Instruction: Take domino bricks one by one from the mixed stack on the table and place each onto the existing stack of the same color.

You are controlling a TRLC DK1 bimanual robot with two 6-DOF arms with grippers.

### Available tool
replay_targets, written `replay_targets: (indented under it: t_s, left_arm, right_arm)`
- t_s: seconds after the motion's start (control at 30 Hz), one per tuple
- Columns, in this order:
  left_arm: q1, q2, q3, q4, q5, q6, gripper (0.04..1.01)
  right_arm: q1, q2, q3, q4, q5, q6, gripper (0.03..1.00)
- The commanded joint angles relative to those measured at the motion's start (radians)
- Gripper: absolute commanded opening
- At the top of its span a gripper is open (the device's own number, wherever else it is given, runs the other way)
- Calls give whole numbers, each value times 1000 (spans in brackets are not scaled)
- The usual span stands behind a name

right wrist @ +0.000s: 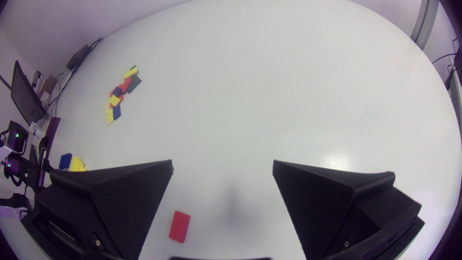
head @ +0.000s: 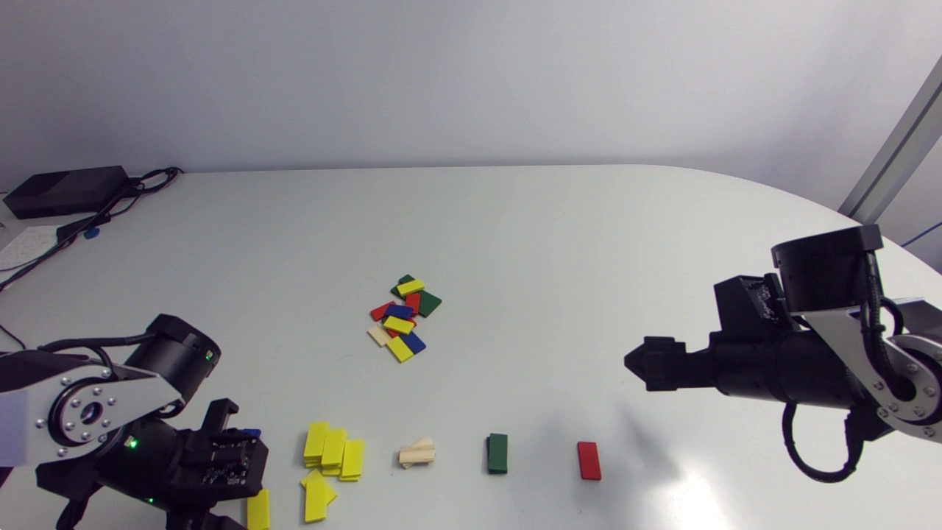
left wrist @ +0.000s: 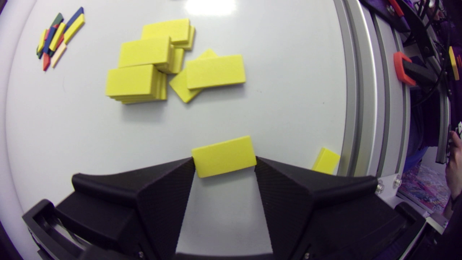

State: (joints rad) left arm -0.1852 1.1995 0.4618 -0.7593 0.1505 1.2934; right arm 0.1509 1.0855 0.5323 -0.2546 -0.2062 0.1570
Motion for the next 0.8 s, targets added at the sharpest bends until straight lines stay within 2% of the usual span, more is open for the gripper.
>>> replay_targets:
  t_s: [0.0, 0.23, 0.43, 0.57, 0.77]
  left_arm:
    - [13, -21, 66, -21, -2, 34, 505]
    - [20, -15, 153, -32, -3, 38, 505]
    - [-8, 45, 212, -18, -2, 27, 505]
    - [-39, 87, 244, -9, 0, 7, 505]
    - [-120, 133, 270, 25, 0, -52, 505]
  right_arm:
    - [-4, 4, -26, 6, 1, -13, 974]
    - [-4, 5, -28, 8, 2, -13, 974]
    - [-4, 10, -28, 8, 2, -13, 974]
    - [-4, 13, -26, 9, 2, -13, 974]
    - [-4, 17, -26, 12, 2, -13, 974]
